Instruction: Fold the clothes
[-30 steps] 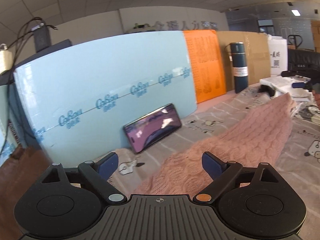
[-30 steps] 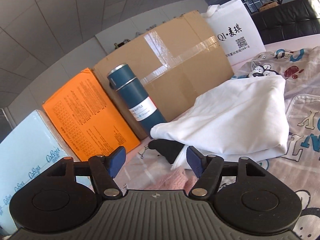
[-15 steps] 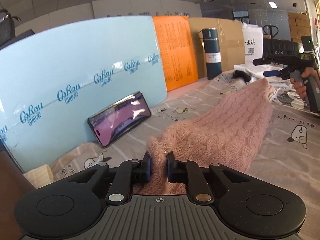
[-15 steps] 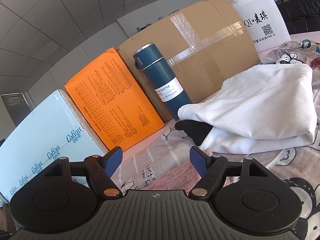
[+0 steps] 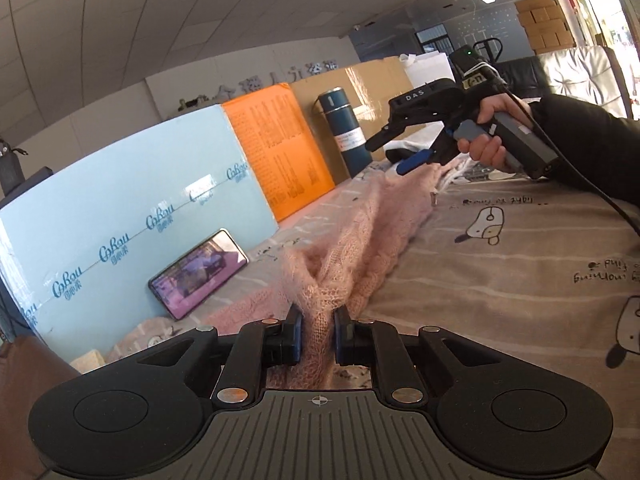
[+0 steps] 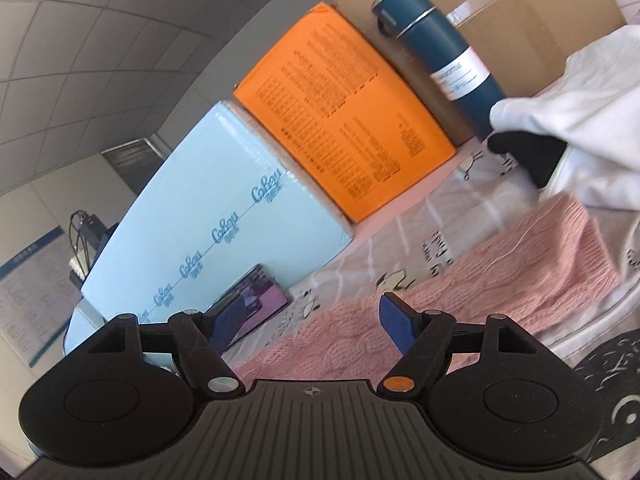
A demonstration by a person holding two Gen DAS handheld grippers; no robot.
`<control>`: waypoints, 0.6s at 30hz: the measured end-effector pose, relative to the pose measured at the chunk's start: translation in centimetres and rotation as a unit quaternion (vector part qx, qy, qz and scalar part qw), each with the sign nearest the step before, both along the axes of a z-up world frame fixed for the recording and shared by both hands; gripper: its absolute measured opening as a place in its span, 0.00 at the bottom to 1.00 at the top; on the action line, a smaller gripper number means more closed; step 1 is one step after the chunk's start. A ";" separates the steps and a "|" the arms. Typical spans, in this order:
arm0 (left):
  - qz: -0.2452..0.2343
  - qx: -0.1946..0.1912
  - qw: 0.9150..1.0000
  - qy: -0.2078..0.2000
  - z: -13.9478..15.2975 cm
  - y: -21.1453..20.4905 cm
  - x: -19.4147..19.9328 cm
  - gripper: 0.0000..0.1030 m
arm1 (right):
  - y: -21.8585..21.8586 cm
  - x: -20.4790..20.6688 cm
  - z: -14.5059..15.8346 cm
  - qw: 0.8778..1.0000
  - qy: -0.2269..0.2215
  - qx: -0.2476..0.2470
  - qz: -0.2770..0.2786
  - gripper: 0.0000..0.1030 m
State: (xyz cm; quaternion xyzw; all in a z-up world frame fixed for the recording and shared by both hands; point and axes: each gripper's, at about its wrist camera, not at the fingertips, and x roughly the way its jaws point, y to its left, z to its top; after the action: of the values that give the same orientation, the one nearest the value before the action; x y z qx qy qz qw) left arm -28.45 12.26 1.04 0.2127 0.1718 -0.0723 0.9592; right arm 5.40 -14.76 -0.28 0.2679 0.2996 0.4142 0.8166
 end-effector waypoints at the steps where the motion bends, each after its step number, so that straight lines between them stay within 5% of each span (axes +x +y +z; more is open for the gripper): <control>1: 0.002 -0.003 1.000 0.000 -0.1 0.0 -0.2 0.13 | 0.4 -0.1 -0.1 1.000 0.007 -0.008 0.005 0.70; 4: 0.004 -0.004 1.000 -0.003 -0.3 -0.1 -0.6 0.13 | 1.1 0.0 -0.6 0.999 0.028 -0.024 0.013 0.63; 6: 0.005 -0.006 1.000 -0.008 -0.2 0.1 -0.7 0.13 | 1.3 0.1 -0.8 0.998 0.036 -0.049 0.003 0.33; 9: 0.009 -0.011 1.000 -0.020 -0.1 0.5 -1.0 0.13 | 1.4 -0.2 -1.1 0.997 0.035 -0.068 -0.007 0.13; 18: -0.017 -0.046 0.998 -0.047 1.6 2.6 -3.5 0.13 | -2.0 -7.2 1.1 0.996 -0.053 -0.050 -0.045 0.08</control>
State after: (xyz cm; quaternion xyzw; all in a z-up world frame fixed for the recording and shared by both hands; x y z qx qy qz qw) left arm -31.92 14.84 2.69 0.1745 0.1192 -0.0860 0.9736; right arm -1.83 -16.79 0.85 0.2178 0.2643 0.3749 0.8615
